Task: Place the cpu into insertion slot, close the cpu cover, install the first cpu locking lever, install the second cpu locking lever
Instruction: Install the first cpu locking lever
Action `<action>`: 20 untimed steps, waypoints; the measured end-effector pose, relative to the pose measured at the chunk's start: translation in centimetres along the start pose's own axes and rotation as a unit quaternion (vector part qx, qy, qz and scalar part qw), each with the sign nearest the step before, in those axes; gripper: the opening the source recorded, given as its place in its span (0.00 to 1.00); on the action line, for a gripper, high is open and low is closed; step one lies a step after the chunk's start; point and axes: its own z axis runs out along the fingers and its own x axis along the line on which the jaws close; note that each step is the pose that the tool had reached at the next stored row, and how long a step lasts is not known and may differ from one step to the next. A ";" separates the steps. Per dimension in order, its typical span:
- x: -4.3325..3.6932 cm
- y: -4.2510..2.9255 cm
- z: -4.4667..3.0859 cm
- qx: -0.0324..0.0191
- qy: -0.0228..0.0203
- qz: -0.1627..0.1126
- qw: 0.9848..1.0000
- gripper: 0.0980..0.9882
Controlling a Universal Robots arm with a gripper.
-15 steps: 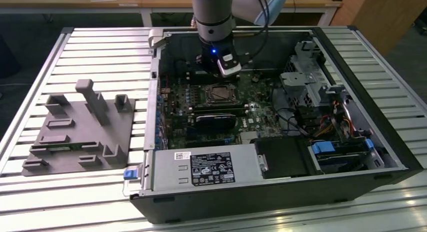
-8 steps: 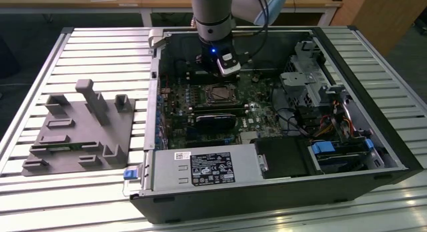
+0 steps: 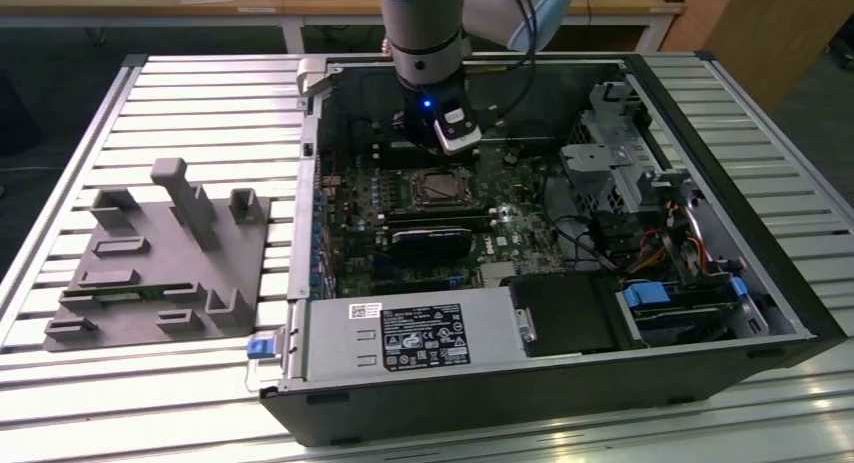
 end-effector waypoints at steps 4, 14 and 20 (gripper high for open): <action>-0.03 -0.27 0.14 0.000 -0.002 0.000 1.000 0.01; 0.05 -0.41 0.37 -0.003 -0.002 0.000 1.000 0.01; 0.00 -0.35 0.10 -0.003 -0.002 0.000 1.000 0.01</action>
